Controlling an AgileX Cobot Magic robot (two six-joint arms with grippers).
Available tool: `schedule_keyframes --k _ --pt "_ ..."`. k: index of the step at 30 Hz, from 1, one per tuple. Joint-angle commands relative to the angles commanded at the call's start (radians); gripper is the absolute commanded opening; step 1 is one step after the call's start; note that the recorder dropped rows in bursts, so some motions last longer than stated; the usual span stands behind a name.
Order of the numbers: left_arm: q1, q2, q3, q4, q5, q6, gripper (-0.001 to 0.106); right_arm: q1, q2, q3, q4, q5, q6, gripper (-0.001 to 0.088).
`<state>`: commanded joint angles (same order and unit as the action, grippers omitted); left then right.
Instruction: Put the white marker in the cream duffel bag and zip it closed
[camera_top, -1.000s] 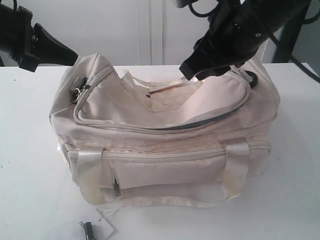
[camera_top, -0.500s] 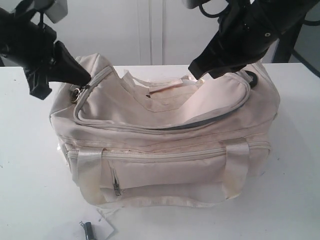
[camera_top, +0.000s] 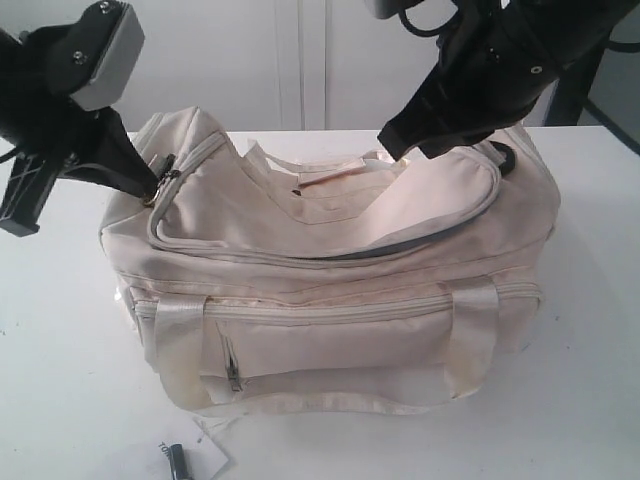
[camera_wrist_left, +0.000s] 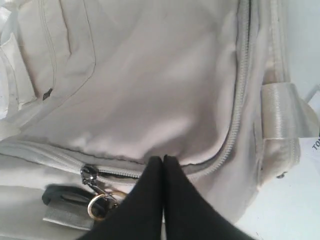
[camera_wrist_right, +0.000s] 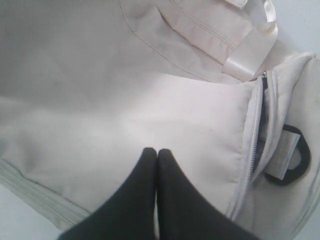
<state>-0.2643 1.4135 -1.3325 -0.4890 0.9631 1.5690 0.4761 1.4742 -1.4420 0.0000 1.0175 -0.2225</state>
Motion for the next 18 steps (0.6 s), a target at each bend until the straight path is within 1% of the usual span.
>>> schedule_keyframes --k 2,4,5,7,8,10,11,12,13,14,15,16,18 --pt "0.0 -0.034 0.046 0.0 -0.037 0.002 0.0 -0.015 0.0 0.0 0.0 -0.002 0.0 0.0" --pt "0.0 -0.057 0.123 -0.012 -0.113 0.035 0.0 -0.031 0.0 0.0 0.0 -0.002 0.0 0.0" --pt "0.0 -0.068 0.169 -0.055 -0.162 0.096 0.0 -0.037 0.0 0.0 0.0 -0.002 0.0 0.0" --pt "0.0 -0.072 0.229 -0.161 -0.216 0.238 0.0 -0.041 0.0 0.0 0.0 -0.002 0.0 0.0" --pt "0.0 -0.072 0.247 -0.186 -0.233 0.28 0.0 -0.04 0.0 0.0 0.0 -0.005 0.0 0.0" --pt "0.0 -0.072 0.268 -0.18 -0.255 0.301 0.001 -0.04 0.0 0.0 0.0 -0.01 0.0 0.0" --pt "0.0 -0.072 0.272 -0.179 -0.263 0.326 0.006 -0.04 0.0 0.0 0.0 -0.01 0.0 0.0" --pt "0.0 -0.072 0.272 -0.179 -0.259 0.354 0.015 -0.04 0.0 0.0 0.0 -0.011 0.0 0.0" --pt "0.0 -0.072 0.272 -0.179 -0.259 0.367 0.022 -0.04 0.0 0.0 0.0 -0.011 0.0 0.0" --pt "0.0 -0.072 0.272 -0.179 -0.259 0.376 0.036 -0.04 0.0 0.0 0.0 -0.011 0.0 0.0" --pt "0.0 -0.072 0.272 -0.179 -0.259 0.376 0.043 -0.04 0.0 0.0 0.0 -0.011 0.0 0.0" --pt "0.0 -0.072 0.272 -0.183 -0.256 0.376 0.052 -0.04 0.0 0.0 0.0 -0.011 0.0 0.0" --pt "0.0 -0.072 0.272 -0.183 -0.256 0.376 0.056 -0.04 0.0 0.0 0.0 -0.011 0.0 0.0"
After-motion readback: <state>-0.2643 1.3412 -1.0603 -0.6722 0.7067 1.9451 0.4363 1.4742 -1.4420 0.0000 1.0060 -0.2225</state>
